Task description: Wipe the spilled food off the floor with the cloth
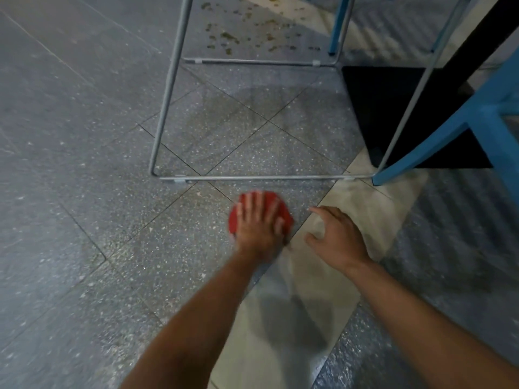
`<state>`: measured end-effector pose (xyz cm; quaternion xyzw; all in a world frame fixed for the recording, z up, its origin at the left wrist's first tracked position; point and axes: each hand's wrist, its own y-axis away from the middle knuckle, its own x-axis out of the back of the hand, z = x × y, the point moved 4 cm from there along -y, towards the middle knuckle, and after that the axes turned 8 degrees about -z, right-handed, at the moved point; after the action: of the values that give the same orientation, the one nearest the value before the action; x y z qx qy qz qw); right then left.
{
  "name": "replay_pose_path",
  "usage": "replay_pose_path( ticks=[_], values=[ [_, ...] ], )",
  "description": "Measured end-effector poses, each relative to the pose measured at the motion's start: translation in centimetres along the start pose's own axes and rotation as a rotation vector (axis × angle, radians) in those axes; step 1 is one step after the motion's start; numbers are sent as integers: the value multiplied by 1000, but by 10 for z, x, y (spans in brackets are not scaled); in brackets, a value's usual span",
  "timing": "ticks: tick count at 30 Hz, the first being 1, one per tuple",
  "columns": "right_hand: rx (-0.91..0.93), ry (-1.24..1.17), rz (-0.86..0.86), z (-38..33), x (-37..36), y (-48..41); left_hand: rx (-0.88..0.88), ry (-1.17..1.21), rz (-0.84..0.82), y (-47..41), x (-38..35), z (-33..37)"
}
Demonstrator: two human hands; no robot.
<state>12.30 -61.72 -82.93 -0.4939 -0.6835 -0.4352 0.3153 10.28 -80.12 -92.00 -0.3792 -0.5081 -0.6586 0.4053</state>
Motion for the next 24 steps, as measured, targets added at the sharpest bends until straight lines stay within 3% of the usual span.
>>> replay_pose_path(
  ticks=[3,5,7,11,14,16,18,21,24],
  values=[
    [20,-5,-8,1,1,-4,-427,-101,-17,73,-54,44],
    [26,-12,-14,2,0,-5,-531,-78,-11,132,-83,17],
    [23,-23,-16,2,-5,-5,-396,-6,17,171,-86,-51],
    [15,-21,-50,6,-16,1,152,116,103,161,-40,-197],
    [-18,-4,-82,13,-15,11,520,283,104,97,0,-225],
    [-40,-2,-79,17,-8,16,602,292,92,51,12,-190],
    [-57,2,-55,25,4,16,504,224,78,11,14,-119],
    [-96,-15,0,41,23,15,233,116,34,-14,2,16],
    [-137,-25,28,62,35,21,-209,-4,-68,14,-34,128]
  ],
)
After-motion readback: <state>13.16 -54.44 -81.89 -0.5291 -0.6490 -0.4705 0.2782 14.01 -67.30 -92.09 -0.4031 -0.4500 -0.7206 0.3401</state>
